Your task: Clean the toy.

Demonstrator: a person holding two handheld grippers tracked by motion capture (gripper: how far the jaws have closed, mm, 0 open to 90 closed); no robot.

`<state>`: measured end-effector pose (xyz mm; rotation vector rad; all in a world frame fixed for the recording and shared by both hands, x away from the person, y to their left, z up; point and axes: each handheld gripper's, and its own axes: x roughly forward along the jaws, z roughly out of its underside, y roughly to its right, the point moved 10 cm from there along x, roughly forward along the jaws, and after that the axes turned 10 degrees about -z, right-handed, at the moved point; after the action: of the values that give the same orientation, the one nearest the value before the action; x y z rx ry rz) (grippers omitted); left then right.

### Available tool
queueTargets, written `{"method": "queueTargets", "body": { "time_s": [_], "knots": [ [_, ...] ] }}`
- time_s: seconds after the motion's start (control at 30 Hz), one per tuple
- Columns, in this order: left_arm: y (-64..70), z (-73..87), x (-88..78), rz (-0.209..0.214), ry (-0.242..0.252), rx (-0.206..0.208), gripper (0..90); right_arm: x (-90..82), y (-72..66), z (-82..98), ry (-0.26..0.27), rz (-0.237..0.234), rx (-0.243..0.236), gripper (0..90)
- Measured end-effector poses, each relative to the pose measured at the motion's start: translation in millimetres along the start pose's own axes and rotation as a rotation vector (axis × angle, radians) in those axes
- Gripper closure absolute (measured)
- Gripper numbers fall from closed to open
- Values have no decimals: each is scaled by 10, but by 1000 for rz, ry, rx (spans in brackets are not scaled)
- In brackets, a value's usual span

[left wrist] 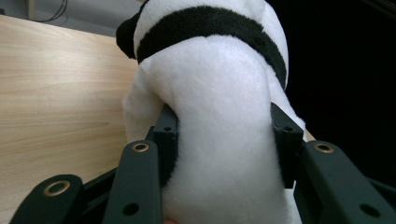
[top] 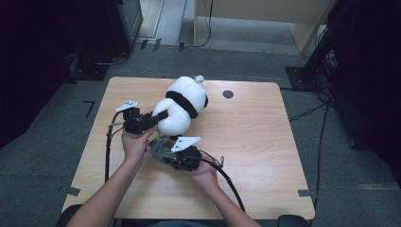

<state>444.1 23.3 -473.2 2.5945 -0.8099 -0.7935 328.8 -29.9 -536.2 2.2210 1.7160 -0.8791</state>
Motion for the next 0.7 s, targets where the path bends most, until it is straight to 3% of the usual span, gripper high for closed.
{"method": "queueTargets", "body": {
  "time_s": [0.07,0.17,0.37,0.43,0.5,0.7],
  "knots": [
    [38,26,13,3,-7,9,569,11,-28,-110,13,6,-29,791],
    [123,66,22,15,-17,30,568,-7,41,-264,42,42,-51,791],
    [234,159,70,20,-33,60,566,-74,327,-366,91,160,-3,796],
    [226,165,87,16,-36,58,565,-80,356,-348,91,162,13,796],
    [190,170,93,9,-43,57,564,-81,366,-318,73,186,-6,796],
    [100,127,68,-1,-35,34,565,-183,413,-264,73,195,2,796]
  ]
}}
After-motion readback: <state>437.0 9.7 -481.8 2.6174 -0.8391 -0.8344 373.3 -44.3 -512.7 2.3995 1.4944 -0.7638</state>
